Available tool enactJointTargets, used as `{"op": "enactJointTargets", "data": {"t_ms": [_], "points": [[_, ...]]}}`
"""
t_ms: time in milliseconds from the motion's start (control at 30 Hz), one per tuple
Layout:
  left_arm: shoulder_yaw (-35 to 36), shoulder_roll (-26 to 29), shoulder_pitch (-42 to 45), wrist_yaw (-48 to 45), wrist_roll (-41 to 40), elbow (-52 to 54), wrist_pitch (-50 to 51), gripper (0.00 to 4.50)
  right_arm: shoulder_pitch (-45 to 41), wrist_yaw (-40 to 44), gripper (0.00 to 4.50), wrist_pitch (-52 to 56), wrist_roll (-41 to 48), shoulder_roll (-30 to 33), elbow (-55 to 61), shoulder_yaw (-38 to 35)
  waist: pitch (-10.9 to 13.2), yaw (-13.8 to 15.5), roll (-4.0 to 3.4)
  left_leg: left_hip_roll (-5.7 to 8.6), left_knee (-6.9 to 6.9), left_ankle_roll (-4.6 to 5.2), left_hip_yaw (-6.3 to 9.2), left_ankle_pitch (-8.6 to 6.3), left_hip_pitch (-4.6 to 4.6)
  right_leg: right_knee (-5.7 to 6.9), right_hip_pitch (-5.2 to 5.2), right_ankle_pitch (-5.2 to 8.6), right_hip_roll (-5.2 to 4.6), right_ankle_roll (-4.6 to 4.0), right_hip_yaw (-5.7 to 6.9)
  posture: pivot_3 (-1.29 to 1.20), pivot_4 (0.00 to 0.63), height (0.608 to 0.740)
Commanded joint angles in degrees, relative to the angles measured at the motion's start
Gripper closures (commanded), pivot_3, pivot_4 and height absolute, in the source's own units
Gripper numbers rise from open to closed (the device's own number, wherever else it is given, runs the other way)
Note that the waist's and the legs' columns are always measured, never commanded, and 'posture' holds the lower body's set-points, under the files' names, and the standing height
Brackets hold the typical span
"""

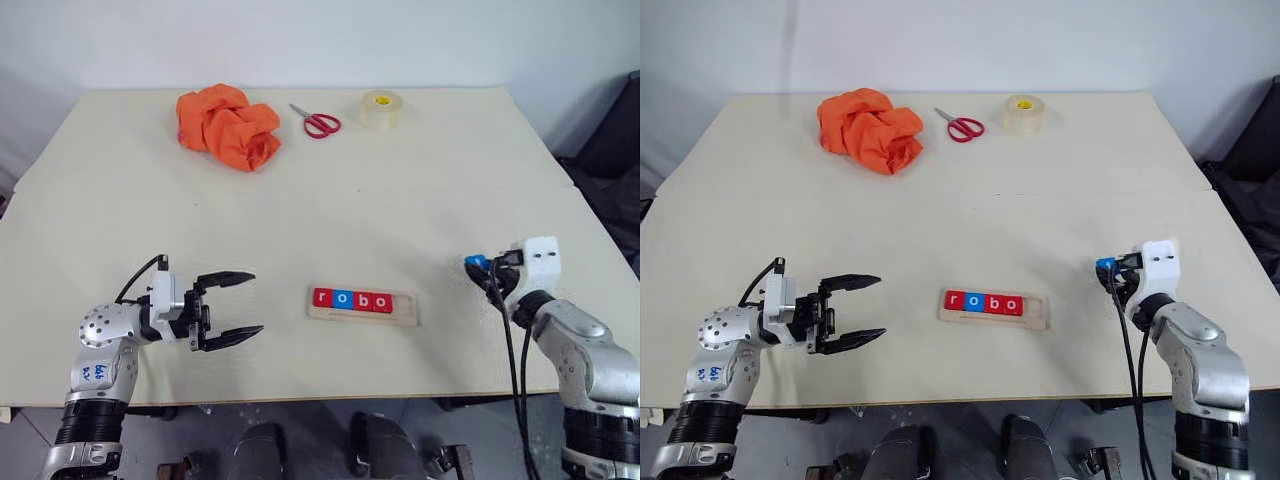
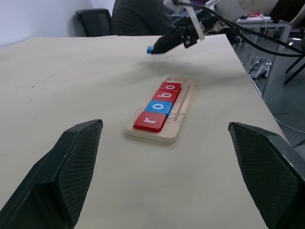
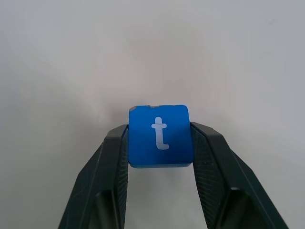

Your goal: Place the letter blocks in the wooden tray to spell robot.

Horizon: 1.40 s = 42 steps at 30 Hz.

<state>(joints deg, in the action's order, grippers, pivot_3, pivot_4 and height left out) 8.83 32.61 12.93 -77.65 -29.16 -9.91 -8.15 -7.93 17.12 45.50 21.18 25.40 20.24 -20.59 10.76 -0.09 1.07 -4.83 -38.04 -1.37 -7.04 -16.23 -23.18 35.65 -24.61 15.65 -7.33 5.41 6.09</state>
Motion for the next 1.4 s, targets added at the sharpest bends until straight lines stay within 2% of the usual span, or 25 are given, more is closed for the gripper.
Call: {"op": "enactJointTargets", "data": {"t_ms": [33, 233, 433, 667, 700, 833, 1033, 1267, 1400], "points": [[0.0, 0.5, 0.9, -1.2, -0.8, -0.2, 0.0, 0.00, 3.7, -4.9, 3.03, 6.0, 2.6, -3.5, 11.1, -1.0, 0.0, 0.0, 0.00, 0.00, 0.02, 0.00, 0.02, -0.01, 0.00, -0.01, 0.01, 0.01, 0.01, -0.02, 0.00, 0.00, 0.150, 0.740], [-0.5, 0.4, 2.2, -2.4, -0.7, -1.5, 0.1, 0.00, 6.7, -13.6, 3.03, 11.8, 1.7, -11.4, 19.3, 0.6, 0.0, -0.1, 0.00, 0.00, -0.02, 0.02, 0.03, -0.01, -0.01, -0.01, 0.00, 0.00, 0.00, 0.00, 0.00, 0.00, 0.150, 0.740], [-0.6, 0.6, 2.4, -2.8, -0.8, -1.4, 0.3, 0.00, 9.3, -16.7, 3.03, 11.8, 0.8, -14.9, 20.6, 2.0, 0.0, -0.2, 0.00, -0.01, 0.01, 0.02, 0.04, -0.01, -0.02, -0.02, 0.00, 0.02, 0.02, -0.03, 0.00, 0.00, 0.150, 0.740], [-0.2, 0.7, 1.6, -2.7, -0.9, -0.5, 0.7, 0.00, 9.9, -13.6, 0.57, 10.4, 1.3, -12.2, 20.7, 2.6, 0.0, -0.2, 0.00, -0.01, 0.02, 0.02, 0.05, -0.01, -0.02, -0.03, 0.00, 0.02, 0.02, -0.03, 0.00, 0.00, 0.150, 0.740], [-0.2, 0.7, 1.6, -2.7, -0.9, -0.4, 0.6, 0.00, 9.9, -11.7, 0.27, 10.0, 0.8, -9.7, 20.6, 3.5, 0.0, -0.2, 0.00, -0.01, 0.02, 0.02, 0.05, -0.02, -0.02, -0.03, 0.00, 0.02, 0.02, -0.03, 0.00, 0.00, 0.150, 0.740], [-0.1, 0.7, 1.2, -2.8, -1.0, -0.1, 0.5, 0.00, 10.3, 0.6, 0.27, 2.1, -2.5, 5.6, 16.8, 7.6, 0.0, -0.2, -0.01, 0.02, 0.02, 0.06, 0.04, -0.03, -0.02, -0.08, 0.01, 0.02, 0.00, -0.03, -0.02, 0.00, 0.150, 0.740], [-0.1, 0.6, 0.4, -2.5, -1.1, 0.9, 0.4, 0.00, 5.6, 20.1, 0.27, -8.1, -1.5, 21.1, 3.8, 9.5, 0.0, -0.2, 0.00, 0.01, 0.03, 0.06, 0.05, -0.03, -0.01, -0.11, 0.03, 0.01, 0.02, -0.02, 0.01, 0.00, 0.150, 0.740], [0.5, 0.6, -2.0, -1.5, -1.3, 3.1, 0.6, 0.00, -4.0, 38.6, 0.27, -19.5, -5.7, 31.0, -13.4, 19.1, 0.0, -0.2, 0.00, 0.00, 0.00, 0.06, 0.00, -0.03, 0.00, -0.11, 0.04, 0.00, 0.02, 0.00, 0.01, 0.00, 0.150, 0.740], [1.6, 0.7, -4.8, 0.6, -1.5, 5.9, 1.0, 0.00, -10.1, 44.1, 0.27, -22.7, -9.6, 32.7, -22.7, 24.2, 0.0, -0.2, 0.00, 0.00, 0.00, 0.05, -0.04, -0.03, -0.02, -0.12, 0.01, 0.00, 0.00, 0.01, 0.01, 0.00, 0.150, 0.740]]}}
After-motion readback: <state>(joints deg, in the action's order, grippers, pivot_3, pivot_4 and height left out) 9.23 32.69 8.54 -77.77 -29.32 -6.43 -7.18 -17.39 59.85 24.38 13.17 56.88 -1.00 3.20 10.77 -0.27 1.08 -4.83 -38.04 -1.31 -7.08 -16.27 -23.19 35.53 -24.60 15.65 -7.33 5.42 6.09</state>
